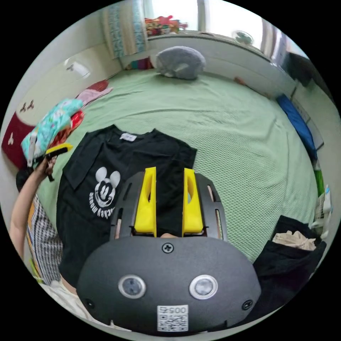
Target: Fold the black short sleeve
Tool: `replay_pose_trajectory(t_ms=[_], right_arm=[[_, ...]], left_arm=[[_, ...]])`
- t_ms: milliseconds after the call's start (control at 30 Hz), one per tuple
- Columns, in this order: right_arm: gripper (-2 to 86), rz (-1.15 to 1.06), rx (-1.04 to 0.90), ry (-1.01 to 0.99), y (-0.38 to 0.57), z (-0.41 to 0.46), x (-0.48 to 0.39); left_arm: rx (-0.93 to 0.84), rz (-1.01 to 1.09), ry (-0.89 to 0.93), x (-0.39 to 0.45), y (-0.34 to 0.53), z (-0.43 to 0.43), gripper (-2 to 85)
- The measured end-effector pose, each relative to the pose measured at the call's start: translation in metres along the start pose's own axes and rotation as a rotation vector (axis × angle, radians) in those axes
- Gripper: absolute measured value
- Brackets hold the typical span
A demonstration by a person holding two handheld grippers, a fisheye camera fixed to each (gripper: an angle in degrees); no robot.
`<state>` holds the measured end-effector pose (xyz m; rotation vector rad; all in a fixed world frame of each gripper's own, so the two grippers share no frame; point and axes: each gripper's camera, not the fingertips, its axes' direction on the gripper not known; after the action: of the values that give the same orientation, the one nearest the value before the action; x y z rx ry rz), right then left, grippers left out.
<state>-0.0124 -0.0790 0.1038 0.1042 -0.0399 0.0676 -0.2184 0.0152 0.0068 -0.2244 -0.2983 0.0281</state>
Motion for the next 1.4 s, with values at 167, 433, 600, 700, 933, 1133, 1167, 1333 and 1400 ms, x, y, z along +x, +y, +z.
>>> replay_pose_trajectory(t_ms=[167,433,600,700,933,1133,1167,1333,1400], right_arm=[[9.8,0.196,-0.017,-0.075,-0.012,0.025,0.056],[3.0,0.181,-0.053,-0.14,0.008,0.058,0.072],[0.0,0.22,-0.022,-0.212,0.031,0.054,0.085],[-1.0,0.182,0.001,-0.136,0.041,0.036,0.08],[-1.2,0.178,0.192,0.046,0.043,-0.054,0.065],[-1.2,0.208,0.367,-0.006,0.089,-0.117,0.057],[-1.2,0.187,0.359,-0.016,0.106,-0.124,0.053],[-1.2,0.111,0.356,-0.09,0.202,-0.155,0.039],[-1.2,0.107,0.33,-0.104,0.245,-0.16,0.035]], left_arm=[[-0.004,-0.038,0.044,-0.015,-0.016,0.008,13.9],[-0.069,-0.026,0.068,-0.007,-0.02,0.024,13.0],[-0.088,0.055,0.102,0.005,-0.017,0.005,5.9],[-0.058,0.086,0.014,0.02,-0.014,-0.019,3.1],[0.174,0.211,-0.138,0.077,-0.027,-0.134,2.4],[0.325,0.166,-0.098,0.096,0.003,-0.216,2.6],[0.326,0.178,-0.08,0.098,0.018,-0.226,2.6],[0.357,0.211,-0.01,0.09,0.113,-0.27,2.6],[0.328,0.237,-0.019,0.085,0.158,-0.277,2.7]])
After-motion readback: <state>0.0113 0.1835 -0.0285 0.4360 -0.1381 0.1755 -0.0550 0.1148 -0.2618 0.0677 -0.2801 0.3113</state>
